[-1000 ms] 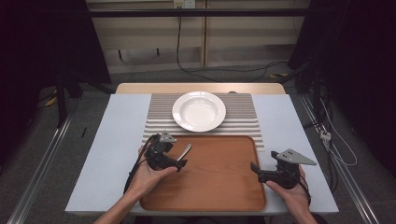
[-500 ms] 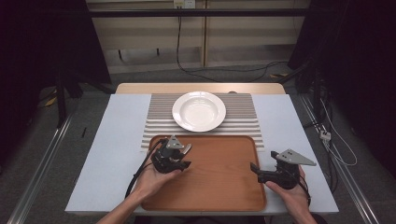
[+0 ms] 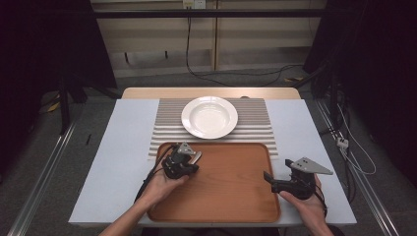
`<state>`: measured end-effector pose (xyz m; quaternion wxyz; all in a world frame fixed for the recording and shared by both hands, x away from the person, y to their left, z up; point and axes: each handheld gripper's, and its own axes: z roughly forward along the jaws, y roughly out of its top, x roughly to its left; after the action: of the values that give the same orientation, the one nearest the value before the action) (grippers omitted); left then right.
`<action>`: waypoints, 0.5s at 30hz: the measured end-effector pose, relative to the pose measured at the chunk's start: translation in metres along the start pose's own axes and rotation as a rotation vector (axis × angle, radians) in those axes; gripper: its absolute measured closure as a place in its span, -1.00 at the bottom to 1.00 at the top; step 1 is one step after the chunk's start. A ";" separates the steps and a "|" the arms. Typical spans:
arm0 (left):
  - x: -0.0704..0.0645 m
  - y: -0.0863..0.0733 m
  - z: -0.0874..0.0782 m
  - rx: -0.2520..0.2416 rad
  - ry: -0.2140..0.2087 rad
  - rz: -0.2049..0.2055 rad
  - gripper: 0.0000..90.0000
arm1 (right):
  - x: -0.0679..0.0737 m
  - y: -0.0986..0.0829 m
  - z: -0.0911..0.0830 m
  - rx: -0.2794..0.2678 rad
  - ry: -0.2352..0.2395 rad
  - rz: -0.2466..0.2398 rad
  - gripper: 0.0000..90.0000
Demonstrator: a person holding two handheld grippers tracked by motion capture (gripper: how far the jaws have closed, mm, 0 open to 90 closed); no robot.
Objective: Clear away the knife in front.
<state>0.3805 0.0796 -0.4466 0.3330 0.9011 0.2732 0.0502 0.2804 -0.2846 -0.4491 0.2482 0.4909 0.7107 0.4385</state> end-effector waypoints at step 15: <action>0.009 0.000 -0.005 0.027 0.054 -0.041 1.00 | 0.000 0.000 0.000 0.003 0.001 0.007 -0.86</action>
<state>0.3863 0.0871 -0.4436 0.3142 0.8980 0.3013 0.0641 0.2807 -0.2844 -0.4491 0.2459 0.4934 0.7097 0.4386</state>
